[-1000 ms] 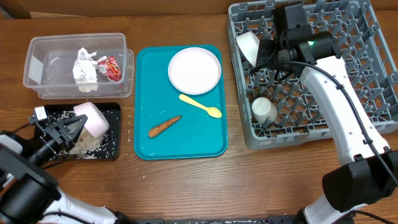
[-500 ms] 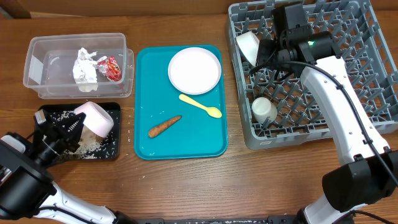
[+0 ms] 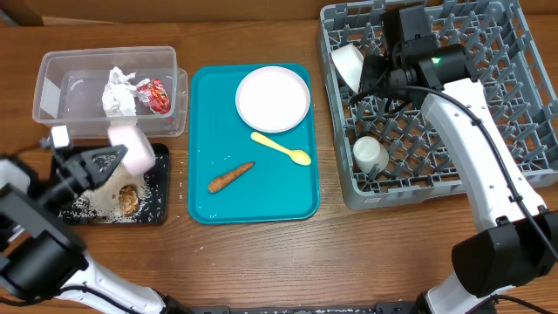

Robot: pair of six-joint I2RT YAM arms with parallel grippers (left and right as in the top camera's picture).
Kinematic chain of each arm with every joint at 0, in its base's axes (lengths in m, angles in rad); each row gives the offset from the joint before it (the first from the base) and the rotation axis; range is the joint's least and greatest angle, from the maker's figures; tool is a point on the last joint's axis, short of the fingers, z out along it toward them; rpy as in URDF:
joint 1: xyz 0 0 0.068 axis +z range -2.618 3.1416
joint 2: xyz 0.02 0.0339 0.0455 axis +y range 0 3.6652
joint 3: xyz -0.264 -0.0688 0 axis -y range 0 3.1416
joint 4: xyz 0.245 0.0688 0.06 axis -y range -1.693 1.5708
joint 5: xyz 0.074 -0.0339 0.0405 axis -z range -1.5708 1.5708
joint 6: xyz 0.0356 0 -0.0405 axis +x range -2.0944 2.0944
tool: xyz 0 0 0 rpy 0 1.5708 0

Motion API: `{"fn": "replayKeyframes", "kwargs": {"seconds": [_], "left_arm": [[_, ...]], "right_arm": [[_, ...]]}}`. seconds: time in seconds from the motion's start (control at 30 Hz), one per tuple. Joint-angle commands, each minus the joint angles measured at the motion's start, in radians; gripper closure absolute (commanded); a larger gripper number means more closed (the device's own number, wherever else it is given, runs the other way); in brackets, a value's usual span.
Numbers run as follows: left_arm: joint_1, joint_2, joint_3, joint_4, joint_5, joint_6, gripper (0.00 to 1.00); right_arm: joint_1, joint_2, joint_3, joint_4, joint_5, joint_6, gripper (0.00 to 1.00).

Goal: Sort waste into correct bins and load items into the dishwasher
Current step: 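Carry the empty bowl back and set it on the teal tray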

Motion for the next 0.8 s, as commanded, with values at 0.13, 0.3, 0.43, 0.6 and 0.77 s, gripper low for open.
{"fn": "replayKeyframes", "kwargs": {"seconds": [0.13,0.3,0.43,0.6,0.77], "left_arm": [[-0.314,-0.155,0.234,0.013,-0.160,-0.057,0.96],[-0.626,-0.155,0.323,0.307,-0.550,-0.618,0.96],[-0.848,-0.154,0.322,0.436,-0.901,-0.849,0.96],[-1.116,-0.134,0.314,0.504,-1.147,-0.895,0.96],[-1.271,-0.078,0.306,0.512,-1.283,-0.899,0.96]], "right_arm": [[-0.002,-0.036,0.003,-0.001,-0.002,0.001,0.45],[-0.002,-0.036,0.003,-0.002,-0.002,0.001,0.45],[-0.002,-0.036,0.003,-0.003,-0.002,0.001,0.45],[-0.002,-0.036,0.003,-0.003,-0.002,0.001,0.45],[-0.002,-0.036,0.003,-0.004,-0.002,0.001,0.45]]}}
